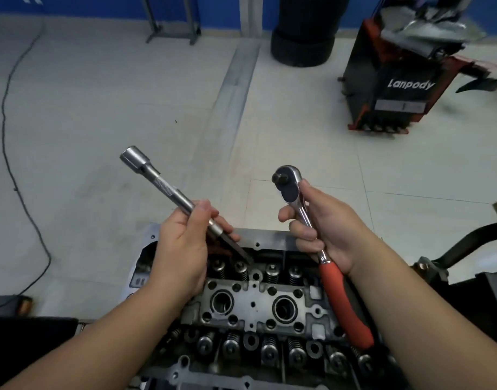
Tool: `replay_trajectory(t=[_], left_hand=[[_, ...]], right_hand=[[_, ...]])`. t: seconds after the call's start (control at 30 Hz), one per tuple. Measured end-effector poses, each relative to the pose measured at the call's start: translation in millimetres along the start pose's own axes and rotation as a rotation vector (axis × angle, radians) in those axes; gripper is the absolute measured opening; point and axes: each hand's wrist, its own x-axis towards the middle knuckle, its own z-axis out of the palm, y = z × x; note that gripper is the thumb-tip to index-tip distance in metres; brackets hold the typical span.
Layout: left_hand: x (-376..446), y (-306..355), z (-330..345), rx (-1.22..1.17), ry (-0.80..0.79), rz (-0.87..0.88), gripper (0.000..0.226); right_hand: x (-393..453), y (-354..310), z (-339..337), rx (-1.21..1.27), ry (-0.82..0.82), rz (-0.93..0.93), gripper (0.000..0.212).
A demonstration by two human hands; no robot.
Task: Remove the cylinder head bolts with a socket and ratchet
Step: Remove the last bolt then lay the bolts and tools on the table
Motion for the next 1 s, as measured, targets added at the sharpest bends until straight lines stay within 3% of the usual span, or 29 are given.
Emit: replay_trajectory(t=[0.17,0.3,0.43,0.87,1.0], left_hand=[[21,15,-25,-0.073,0.159,-0.027,0.035],[32,35,-61,-0.063,0.182,0.046,0.035],[28,38,-85,-0.047,0.183,0.050,0.037],[13,62,-128,-0.074,0.315,0.144,0.038],[9,41,-125,-0.095,0.266,0.207,0.036]], right_hand=[[-4,-7,-11,0.019,0.061,-0.049,0.033],[-7,-12,-18,-0.003,0.126,-0.033,0.028],[-4,-13,-9,-0.191,0.189,-0.088,0.028],[-28,-4,11,-0.268,0.145,-0.052,0.029],[-25,11,21,-0.282,0.103,-0.004,0.022]])
